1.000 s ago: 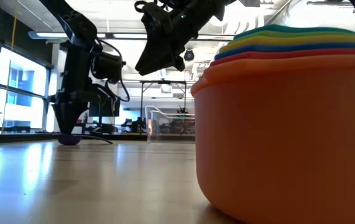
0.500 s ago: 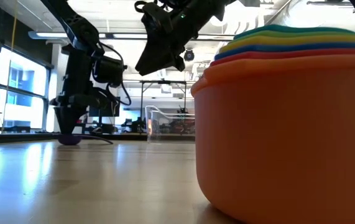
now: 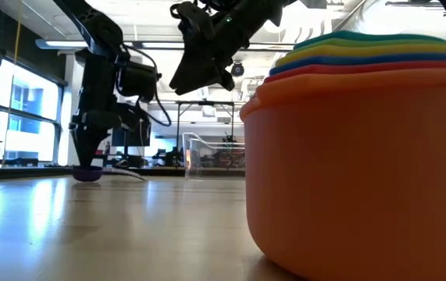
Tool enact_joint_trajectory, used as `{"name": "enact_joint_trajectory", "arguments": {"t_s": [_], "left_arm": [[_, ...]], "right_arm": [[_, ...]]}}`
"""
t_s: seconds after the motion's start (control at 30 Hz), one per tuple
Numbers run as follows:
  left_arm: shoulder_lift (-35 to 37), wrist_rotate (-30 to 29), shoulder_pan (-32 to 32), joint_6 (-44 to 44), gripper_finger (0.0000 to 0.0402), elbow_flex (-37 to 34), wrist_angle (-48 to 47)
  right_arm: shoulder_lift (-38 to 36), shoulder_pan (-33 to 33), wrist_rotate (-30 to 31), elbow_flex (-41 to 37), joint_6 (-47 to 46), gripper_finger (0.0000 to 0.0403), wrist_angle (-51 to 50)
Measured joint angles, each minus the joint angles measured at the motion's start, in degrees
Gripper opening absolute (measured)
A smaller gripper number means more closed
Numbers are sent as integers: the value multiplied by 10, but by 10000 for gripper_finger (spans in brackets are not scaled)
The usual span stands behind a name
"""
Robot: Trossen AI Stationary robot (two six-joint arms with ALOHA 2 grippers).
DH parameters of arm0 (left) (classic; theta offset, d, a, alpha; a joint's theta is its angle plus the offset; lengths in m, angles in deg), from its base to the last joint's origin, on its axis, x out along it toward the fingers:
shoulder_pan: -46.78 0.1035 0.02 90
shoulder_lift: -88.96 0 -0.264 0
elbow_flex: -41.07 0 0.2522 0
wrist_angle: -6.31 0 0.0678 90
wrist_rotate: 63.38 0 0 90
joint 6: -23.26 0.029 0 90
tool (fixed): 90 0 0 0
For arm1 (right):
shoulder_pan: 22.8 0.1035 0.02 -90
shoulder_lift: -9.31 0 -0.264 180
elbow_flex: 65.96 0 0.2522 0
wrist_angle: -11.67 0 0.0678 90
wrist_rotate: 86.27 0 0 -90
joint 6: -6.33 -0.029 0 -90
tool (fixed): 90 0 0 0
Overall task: Nest measuring cups in basket
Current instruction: Stack the dark blue measuring cup on the light blue measuring cup
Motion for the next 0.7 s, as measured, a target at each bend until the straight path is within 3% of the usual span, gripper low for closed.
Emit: {"name": "enact_joint_trajectory", "arguments": {"t_s": [0.3,0.5,0.7], "left_arm": [[25,67,-138,-83,2,0,-2],[25,98,-246,-143,1,0,-1],[25,103,-333,-202,1,0,0]], "right_arm": [[0,7,7,0,-98,87,-22],[0,15,51,0,-151,87,-59],[0,29,76,0,-214,87,-95]]}}
